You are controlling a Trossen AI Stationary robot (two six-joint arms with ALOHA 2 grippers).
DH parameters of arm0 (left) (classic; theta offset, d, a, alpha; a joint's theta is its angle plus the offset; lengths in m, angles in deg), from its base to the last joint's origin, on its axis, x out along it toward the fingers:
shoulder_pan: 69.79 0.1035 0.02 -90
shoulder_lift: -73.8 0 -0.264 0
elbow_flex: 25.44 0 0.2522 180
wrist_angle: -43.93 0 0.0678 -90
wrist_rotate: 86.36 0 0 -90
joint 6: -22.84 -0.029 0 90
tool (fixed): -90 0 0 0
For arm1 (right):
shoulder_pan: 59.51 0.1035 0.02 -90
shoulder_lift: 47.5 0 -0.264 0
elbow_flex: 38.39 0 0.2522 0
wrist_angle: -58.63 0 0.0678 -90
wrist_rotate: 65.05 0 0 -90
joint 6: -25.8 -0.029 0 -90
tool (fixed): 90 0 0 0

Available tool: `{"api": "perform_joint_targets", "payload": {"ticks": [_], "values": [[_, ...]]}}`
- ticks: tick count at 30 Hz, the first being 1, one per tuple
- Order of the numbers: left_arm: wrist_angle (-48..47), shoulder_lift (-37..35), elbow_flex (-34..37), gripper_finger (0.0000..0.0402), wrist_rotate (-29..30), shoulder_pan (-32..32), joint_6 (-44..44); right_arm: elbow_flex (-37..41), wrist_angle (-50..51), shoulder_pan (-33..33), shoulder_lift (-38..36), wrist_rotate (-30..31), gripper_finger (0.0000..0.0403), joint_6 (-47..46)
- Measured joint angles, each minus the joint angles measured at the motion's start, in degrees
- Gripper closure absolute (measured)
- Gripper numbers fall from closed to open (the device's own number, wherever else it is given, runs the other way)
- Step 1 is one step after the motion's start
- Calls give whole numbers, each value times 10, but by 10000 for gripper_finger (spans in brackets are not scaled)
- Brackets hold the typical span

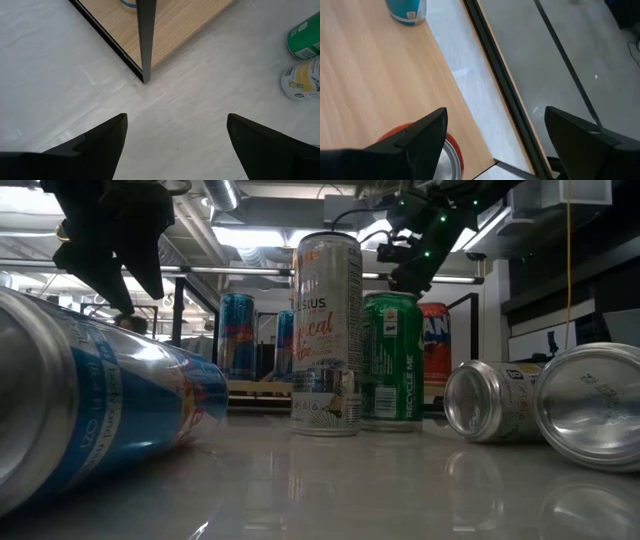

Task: Sort soda cans
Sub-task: Put the orange soda can on the shelf and align with the other orange soda can, then put the orange soda can on the shelf and align with the other orange soda cans

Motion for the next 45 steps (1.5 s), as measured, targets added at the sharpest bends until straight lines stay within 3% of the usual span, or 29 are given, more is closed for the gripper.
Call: {"api": "perform_joint_targets", "payload": {"ticks": [26, 37, 45], "values": [[0, 0, 0, 66, -1, 0, -1, 5, 65, 1, -37, -5, 72, -74], [0, 0, 0, 66, 0, 0, -1, 4, 40, 1, -46, -3, 72, -74], [0, 0, 0, 66, 2, 0, -3, 3, 25, 12, -109, -30, 72, -87]]}}
